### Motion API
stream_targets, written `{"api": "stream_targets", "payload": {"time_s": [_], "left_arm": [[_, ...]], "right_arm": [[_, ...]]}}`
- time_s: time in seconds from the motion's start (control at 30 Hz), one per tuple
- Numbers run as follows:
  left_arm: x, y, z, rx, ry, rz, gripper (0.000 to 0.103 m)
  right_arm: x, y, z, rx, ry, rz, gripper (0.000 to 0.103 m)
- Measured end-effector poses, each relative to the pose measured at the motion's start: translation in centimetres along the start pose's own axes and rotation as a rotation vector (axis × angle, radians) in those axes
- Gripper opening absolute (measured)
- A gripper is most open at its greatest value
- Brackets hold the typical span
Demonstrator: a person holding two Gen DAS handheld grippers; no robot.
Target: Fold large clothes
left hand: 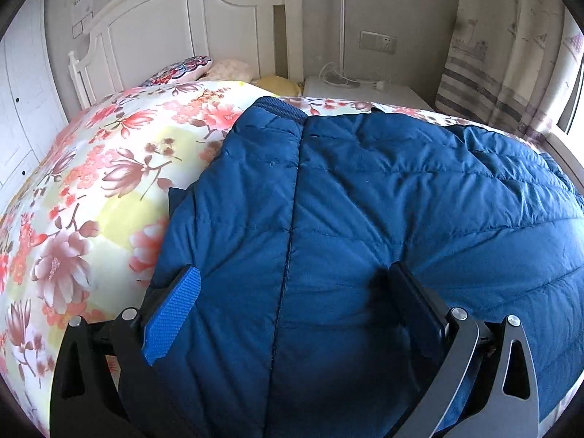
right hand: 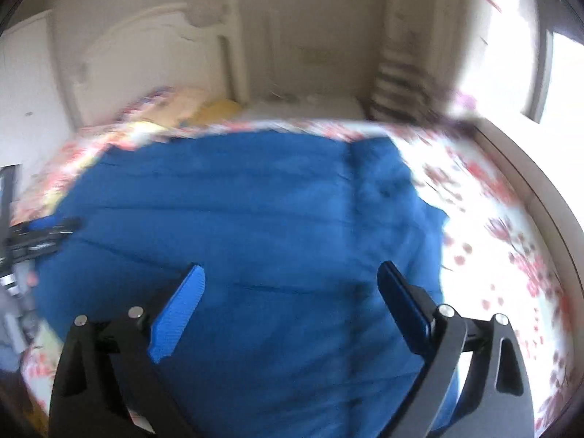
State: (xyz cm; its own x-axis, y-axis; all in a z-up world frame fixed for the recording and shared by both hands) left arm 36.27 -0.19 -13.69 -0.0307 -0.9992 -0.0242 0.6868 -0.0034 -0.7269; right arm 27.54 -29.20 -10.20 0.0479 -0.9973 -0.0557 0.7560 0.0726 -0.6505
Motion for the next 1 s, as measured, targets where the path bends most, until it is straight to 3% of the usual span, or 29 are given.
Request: {"api": "stream_targets", "payload": {"time_s": [0.1, 0.17, 0.3, 0.6, 0.67, 0.77, 0.83, 0.93, 1.0], "left_arm": [[0.0, 0.0, 0.0, 0.001, 0.000, -0.001, 0.099], [0.0, 0.0, 0.0, 0.000, 0.000, -0.002, 0.099], [0.1, 0.0, 0.0, 0.000, 0.001, 0.000, 0.099], [0.1, -1.0, 0.1, -0.013, -0.024, 0.025, 0.097], [0.7, -2.9, 0.1, 0.015, -0.040, -0.010, 0.097], [3.9, -5.8, -0.4, 0.069, 0.029, -0.077, 0.097], [6.4, -6.2, -1.3, 0.055, 0.109, -0.107, 0.098], [9.0, -4.5, -3.4, 0.031, 0.201, -0.053, 0.099], [8.7, -4.2, -3.7, 0.025, 0.182, -0.077, 0.099]], "right_arm": [[-4.0, -0.1, -0.4, 0.006, -0.111, 0.059, 0.095], [-5.4, 1.6, -1.5, -0.034, -0.161, 0.045, 0.096], [-4.4, 2.1, -2.1, -0.018, -0.141, 0.094, 0.097], [-0.7, 1.2, -2.3, -0.017, -0.087, 0.066, 0.096], [-0.3, 0.6, -2.3, -0.012, -0.078, 0.059, 0.094], [0.7, -0.4, -3.1, -0.012, -0.052, 0.026, 0.094], [2.0, -0.5, -3.7, -0.010, -0.017, 0.034, 0.094], [3.3, -1.4, -4.1, -0.009, 0.029, 0.014, 0.092], [4.3, -3.0, -4.5, -0.007, 0.079, 0.016, 0.092]]}}
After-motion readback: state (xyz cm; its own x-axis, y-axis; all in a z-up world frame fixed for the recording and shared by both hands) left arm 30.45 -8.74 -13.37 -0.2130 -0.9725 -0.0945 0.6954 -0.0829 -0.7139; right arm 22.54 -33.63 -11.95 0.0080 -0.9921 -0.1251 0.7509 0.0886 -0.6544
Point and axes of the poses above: each gripper's, at about its wrist camera, not at the fingertips, and y roughly the way its jaws point, x to its right, z to its top, the point moved 3 cm from there along y, roughly the way its jaws point, and after that the axes turned 1 degree about -y, right-handed, at the moved point
